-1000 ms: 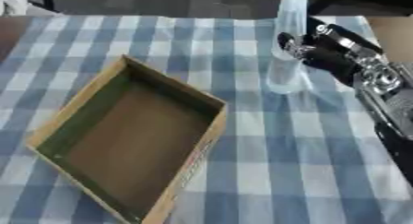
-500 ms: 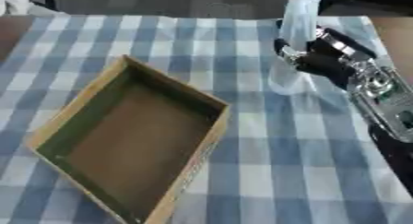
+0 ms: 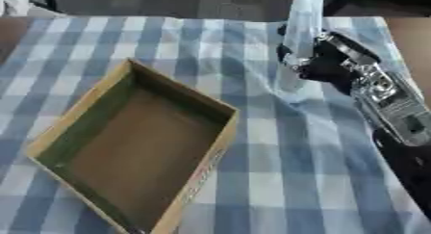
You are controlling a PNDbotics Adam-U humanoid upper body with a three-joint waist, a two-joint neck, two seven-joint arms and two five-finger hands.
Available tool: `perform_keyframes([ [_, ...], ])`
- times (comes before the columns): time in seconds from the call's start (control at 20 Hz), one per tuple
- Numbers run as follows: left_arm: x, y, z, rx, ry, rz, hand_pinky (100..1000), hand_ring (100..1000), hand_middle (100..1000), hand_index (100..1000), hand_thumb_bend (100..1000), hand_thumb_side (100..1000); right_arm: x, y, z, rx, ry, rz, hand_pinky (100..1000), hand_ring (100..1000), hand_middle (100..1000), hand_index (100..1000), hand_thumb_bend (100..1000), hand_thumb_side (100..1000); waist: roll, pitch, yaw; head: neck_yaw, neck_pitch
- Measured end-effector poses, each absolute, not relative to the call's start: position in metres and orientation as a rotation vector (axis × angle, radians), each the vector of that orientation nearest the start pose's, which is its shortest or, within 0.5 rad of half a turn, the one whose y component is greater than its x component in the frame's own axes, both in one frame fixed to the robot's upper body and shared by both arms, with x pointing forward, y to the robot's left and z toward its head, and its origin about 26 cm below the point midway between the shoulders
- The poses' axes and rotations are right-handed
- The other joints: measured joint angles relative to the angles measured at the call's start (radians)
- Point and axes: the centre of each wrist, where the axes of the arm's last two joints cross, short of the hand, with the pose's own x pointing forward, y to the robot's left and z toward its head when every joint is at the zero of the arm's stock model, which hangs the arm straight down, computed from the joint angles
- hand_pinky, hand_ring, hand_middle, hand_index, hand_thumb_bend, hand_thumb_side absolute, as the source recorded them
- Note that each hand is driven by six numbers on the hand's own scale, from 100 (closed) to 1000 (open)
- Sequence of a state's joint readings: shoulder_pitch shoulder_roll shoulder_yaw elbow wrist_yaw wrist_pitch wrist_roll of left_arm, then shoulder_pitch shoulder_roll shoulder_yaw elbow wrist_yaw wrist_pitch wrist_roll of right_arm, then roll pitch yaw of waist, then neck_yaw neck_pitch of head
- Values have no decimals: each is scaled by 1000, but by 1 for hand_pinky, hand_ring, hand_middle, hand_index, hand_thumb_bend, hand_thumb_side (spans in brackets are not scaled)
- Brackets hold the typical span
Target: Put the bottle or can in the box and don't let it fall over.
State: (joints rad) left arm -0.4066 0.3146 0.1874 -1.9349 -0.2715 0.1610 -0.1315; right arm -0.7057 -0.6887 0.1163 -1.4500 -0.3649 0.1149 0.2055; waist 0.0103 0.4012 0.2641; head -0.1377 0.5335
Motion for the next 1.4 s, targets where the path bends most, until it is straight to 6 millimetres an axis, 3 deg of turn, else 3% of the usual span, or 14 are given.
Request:
perform_keyframes([
  [0.05,315,298,231,551,-2107,-415,1000,1000,1000,699,100,783,400,-322,257,-29,-1913,600,673,694,987,706,100,100,0,0,1,-1,0],
  [0.2,315,298,231,549,-2105,-417,1000,1000,1000,698,100,783,401,-321,256,14,-1928,555,432,502,808,519,100,100,0,0,1,-2,0],
  [0.3,315,298,231,548,-2105,-417,1000,1000,1000,698,100,780,401,-321,255,40,-1947,523,375,451,749,449,100,100,0,1,1,-2,0],
  [0.45,315,298,231,547,-2105,-417,1000,1000,994,695,100,777,401,-319,255,79,-1990,460,198,285,573,264,100,100,0,1,1,-2,0],
  [0.5,315,298,231,546,-2105,-418,1000,1000,993,694,100,776,401,-319,255,92,-2006,438,175,245,533,223,100,100,0,1,1,-2,0],
  [0.65,315,298,232,544,-2109,-418,1000,1000,990,693,100,774,401,-318,254,138,-2040,375,137,184,476,172,100,100,0,1,1,-3,0],
  [0.95,316,298,232,540,-2110,-417,1000,1000,989,690,100,770,398,-314,256,240,-2090,302,135,175,455,158,100,100,-1,1,-5,-4,0],
  [1.4,316,299,231,540,-2102,-415,1000,1000,988,688,100,758,380,-300,288,291,-2214,339,138,176,429,134,100,100,-10,-20,-19,-2,12],
])
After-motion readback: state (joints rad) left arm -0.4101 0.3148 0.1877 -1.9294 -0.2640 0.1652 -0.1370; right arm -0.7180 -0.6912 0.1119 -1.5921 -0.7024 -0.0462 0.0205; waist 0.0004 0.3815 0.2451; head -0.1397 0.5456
